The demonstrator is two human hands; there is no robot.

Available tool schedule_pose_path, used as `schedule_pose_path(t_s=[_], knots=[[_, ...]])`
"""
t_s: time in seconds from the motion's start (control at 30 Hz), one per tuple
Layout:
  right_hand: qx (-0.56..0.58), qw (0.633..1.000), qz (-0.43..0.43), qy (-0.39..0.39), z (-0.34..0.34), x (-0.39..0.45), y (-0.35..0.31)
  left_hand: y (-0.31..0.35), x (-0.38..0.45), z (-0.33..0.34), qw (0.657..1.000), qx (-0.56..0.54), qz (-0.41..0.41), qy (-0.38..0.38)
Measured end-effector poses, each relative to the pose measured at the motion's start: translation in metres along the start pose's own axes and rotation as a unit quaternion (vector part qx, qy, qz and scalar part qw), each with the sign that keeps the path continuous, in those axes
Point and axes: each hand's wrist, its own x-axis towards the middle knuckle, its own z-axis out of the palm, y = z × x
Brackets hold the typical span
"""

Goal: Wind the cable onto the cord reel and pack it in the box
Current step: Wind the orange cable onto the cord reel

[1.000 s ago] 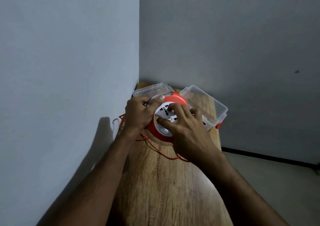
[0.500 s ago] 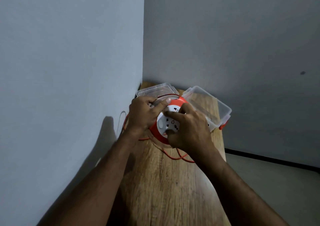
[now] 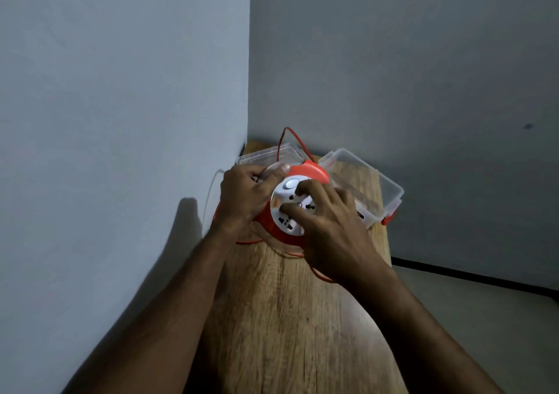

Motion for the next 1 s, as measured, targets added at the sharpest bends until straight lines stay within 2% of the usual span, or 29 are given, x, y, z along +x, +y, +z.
schedule_pose_path(t_s=[0.07, 0.13, 0.2, 0.3, 0.43, 0.53, 0.63, 0.7, 0.8, 0.83, 0.9, 1.0], knots=[[-0.021, 0.998, 0.003, -0.06, 0.001, 0.001, 0.003, 0.001, -0.002, 0.002, 1.0, 0.006, 0.011, -0.009], [-0.025, 0.996, 0.012, -0.086, 0.001, 0.003, 0.005, 0.001, -0.003, 0.002, 1.0, 0.008, 0.015, -0.012], [-0.032, 0.997, 0.005, -0.073, 0.002, 0.002, 0.006, 0.001, -0.004, 0.001, 1.0, 0.002, 0.017, -0.017], [-0.005, 1.0, 0.014, -0.007, 0.007, 0.0, 0.008, 0.001, -0.007, 0.002, 1.0, -0.002, 0.019, -0.021], [0.075, 0.988, 0.125, 0.047, 0.013, 0.001, 0.005, 0.003, -0.006, 0.004, 1.0, -0.006, 0.011, -0.007], [0.138, 0.96, 0.237, 0.062, 0.014, 0.008, -0.005, 0.009, -0.007, 0.005, 1.0, -0.008, 0.014, -0.014], [0.13, 0.948, 0.282, 0.067, 0.012, 0.012, -0.014, 0.009, -0.009, 0.008, 1.0, -0.012, 0.017, -0.021], [0.081, 0.962, 0.249, 0.075, 0.007, 0.008, -0.017, 0.005, -0.008, 0.006, 1.0, -0.014, 0.004, -0.015], [0.042, 0.982, 0.134, 0.128, -0.003, 0.0, -0.011, -0.002, -0.003, 0.002, 1.0, -0.014, -0.004, -0.009], [0.043, 0.988, 0.095, 0.118, -0.004, -0.001, -0.008, -0.003, -0.002, 0.001, 1.0, -0.015, -0.004, -0.009], [0.02, 0.998, 0.037, 0.036, -0.005, -0.001, -0.002, -0.004, -0.001, 0.001, 1.0, -0.017, -0.004, -0.009], [-0.044, 0.996, 0.019, -0.074, -0.001, 0.0, -0.001, 0.0, -0.003, 0.004, 1.0, -0.016, 0.014, -0.014]])
